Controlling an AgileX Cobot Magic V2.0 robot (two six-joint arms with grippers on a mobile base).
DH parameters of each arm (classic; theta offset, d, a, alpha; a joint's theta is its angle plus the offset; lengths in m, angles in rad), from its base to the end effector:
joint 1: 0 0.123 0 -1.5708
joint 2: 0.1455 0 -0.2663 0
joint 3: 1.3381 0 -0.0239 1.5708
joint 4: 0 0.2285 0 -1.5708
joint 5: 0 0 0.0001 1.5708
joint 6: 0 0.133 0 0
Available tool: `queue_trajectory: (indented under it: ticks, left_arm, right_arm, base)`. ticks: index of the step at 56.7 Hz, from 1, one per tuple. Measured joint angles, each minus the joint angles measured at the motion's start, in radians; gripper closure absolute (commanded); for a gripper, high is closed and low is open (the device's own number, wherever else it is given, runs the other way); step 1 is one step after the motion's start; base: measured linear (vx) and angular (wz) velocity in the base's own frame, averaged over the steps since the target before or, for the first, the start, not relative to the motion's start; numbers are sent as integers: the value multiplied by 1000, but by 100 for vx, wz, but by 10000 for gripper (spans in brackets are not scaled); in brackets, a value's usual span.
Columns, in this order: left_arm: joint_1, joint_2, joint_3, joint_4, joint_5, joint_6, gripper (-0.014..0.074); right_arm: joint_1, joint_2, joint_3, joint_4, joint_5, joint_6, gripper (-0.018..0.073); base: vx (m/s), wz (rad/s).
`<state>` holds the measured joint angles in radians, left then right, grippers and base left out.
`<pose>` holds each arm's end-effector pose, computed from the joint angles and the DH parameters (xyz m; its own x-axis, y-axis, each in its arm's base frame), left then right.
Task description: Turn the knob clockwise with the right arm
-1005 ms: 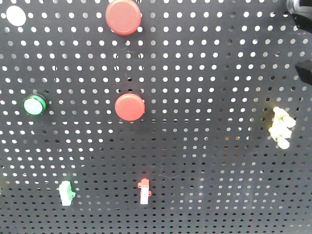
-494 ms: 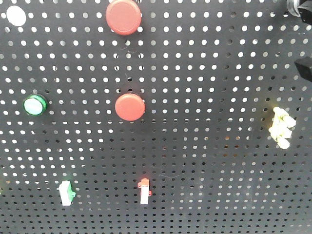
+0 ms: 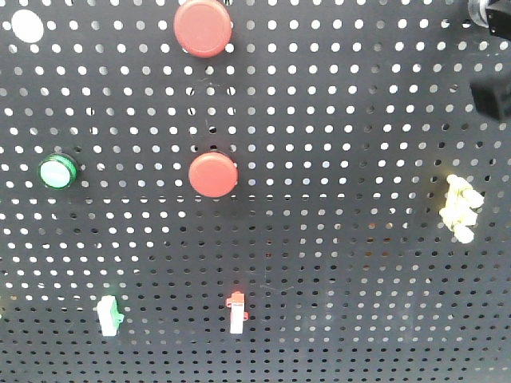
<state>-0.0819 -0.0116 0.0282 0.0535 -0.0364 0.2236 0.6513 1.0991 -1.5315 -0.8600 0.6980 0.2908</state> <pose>0.0942 -0.0080 0.2126 0.1252 0.2642 -0.9563 0.0514 0.9609 0.2722 0.2121 0.0801 0.5116 0.0737 -0.4080 -0.9100 -0.1225 0.9019 -0.4143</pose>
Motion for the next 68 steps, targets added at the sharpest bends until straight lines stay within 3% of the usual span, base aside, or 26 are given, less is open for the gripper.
queue_trajectory:
  ticks: [9, 37, 47, 55, 68]
  left_arm:
    - [0, 0, 0, 0, 0, 0, 603]
    - [0, 0, 0, 0, 0, 0, 603]
    - [0, 0, 0, 0, 0, 0, 603]
    - [0, 0, 0, 0, 0, 0, 603]
    - [0, 0, 0, 0, 0, 0, 603]
  right_arm:
    - [0, 0, 0, 16, -1, 156, 567]
    - [0, -12, 0, 41, -17, 804, 567]
    - [0, -14, 2, 44, -24, 980, 567]
    - [0, -14, 2, 42, -24, 1045, 566]
    - [4, -14, 7, 9, -25, 1054, 508]
  base:
    - [0, 0]
    - [0, 0]
    - [0, 0]
    - [0, 0]
    - [0, 0]
